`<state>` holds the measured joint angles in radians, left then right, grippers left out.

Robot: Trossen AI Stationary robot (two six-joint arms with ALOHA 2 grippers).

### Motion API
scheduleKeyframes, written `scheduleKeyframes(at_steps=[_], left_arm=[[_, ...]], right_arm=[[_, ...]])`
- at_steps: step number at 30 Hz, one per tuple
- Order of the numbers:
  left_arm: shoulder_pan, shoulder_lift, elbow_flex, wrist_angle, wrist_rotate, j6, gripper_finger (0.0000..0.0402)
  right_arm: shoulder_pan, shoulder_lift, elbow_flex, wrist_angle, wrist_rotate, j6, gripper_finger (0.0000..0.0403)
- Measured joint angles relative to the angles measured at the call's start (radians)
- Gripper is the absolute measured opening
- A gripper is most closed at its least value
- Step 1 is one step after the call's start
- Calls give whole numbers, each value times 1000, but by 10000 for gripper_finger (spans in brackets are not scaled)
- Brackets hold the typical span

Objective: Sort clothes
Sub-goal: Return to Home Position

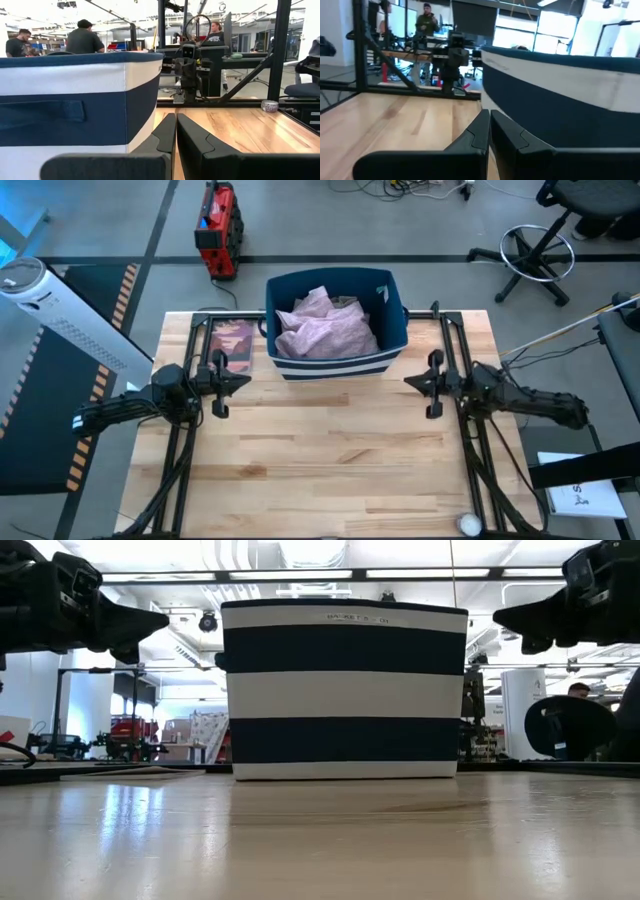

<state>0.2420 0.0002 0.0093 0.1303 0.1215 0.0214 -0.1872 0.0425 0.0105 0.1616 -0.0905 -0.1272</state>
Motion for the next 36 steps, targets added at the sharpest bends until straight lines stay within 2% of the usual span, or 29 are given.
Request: scheduleKeyframes(at_steps=[4,8,12,17,22,24,28,36], left_arm=[[0,0,0,-3,0,-4,0],[0,0,0,-4,0,-1,0],[0,0,0,-4,0,-10,0],[0,0,0,-4,0,-18,0],[0,2,0,-5,0,-12,0],[0,4,0,-7,0,-11,0],[0,9,0,-11,0,-5,0],[0,8,0,-23,0,-5,0]], right_arm=[[94,0,0,0,20,-9,0],[172,0,0,0,103,-33,0],[221,0,0,-1,115,-49,0],[229,0,0,-38,63,-9,0],[229,2,0,-46,64,11,0],[229,3,0,-68,86,6,0],[227,12,0,-127,224,30,0],[228,35,0,-125,224,33,0]])
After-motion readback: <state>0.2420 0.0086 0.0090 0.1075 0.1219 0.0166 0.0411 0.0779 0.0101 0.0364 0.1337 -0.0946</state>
